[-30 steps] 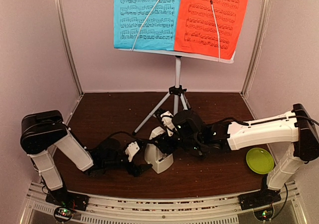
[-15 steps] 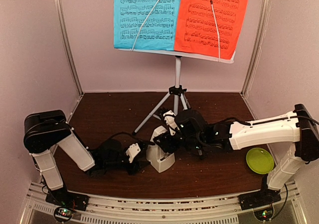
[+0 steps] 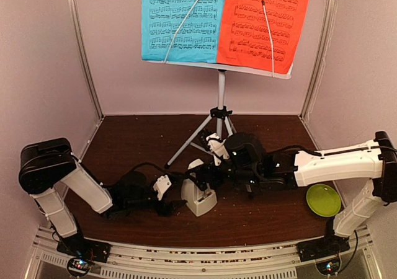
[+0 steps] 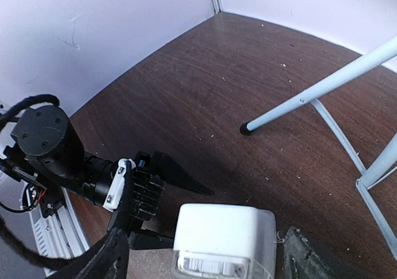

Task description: Set up the instrument practice props

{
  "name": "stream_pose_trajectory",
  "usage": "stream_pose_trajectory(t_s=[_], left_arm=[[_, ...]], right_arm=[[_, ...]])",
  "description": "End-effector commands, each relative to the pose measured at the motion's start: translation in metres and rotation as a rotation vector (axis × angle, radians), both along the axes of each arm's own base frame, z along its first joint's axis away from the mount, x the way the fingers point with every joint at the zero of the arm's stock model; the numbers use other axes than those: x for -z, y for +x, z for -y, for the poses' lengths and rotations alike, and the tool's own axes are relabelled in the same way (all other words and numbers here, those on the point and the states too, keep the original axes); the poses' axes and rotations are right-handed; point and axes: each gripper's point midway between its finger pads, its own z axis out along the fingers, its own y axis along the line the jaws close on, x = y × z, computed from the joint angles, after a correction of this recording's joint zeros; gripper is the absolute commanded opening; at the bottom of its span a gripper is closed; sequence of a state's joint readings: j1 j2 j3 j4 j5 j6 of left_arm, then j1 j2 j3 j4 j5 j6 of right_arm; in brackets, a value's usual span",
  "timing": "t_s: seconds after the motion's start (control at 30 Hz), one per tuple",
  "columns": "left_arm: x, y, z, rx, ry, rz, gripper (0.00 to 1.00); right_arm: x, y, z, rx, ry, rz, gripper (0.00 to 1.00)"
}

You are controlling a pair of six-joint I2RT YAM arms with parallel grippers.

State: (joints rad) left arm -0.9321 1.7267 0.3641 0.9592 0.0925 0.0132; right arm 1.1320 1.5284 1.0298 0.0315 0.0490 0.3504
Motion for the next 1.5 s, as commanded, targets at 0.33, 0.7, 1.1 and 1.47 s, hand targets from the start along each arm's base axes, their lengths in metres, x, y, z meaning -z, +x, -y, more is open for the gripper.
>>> stream_pose_trajectory(t_s=[0.33, 0.7, 1.1, 1.47], left_arm=[[-0.015, 0.006, -0.018, -0.126, -0.066, -0.066, 0.62], [-0.01, 0.007, -0.003, -0.129, -0.095, -0.184, 0.41], [-0.007, 0.03, 0.006, -0.168, -0.167, -0.241, 0.28], [-0.021, 0.058, 0.006, -0.172, -0.179, -0.229, 0.28]], right_arm=[[0.015, 0.015, 0.082, 0.079, -0.018, 0.06, 0.65], [0.073, 0.024, 0.067, 0.045, -0.08, 0.037, 0.36], [0.106, 0.021, 0.054, 0.012, -0.069, 0.013, 0.28], [0.13, -0.024, 0.035, -0.056, -0.04, -0.06, 0.28]])
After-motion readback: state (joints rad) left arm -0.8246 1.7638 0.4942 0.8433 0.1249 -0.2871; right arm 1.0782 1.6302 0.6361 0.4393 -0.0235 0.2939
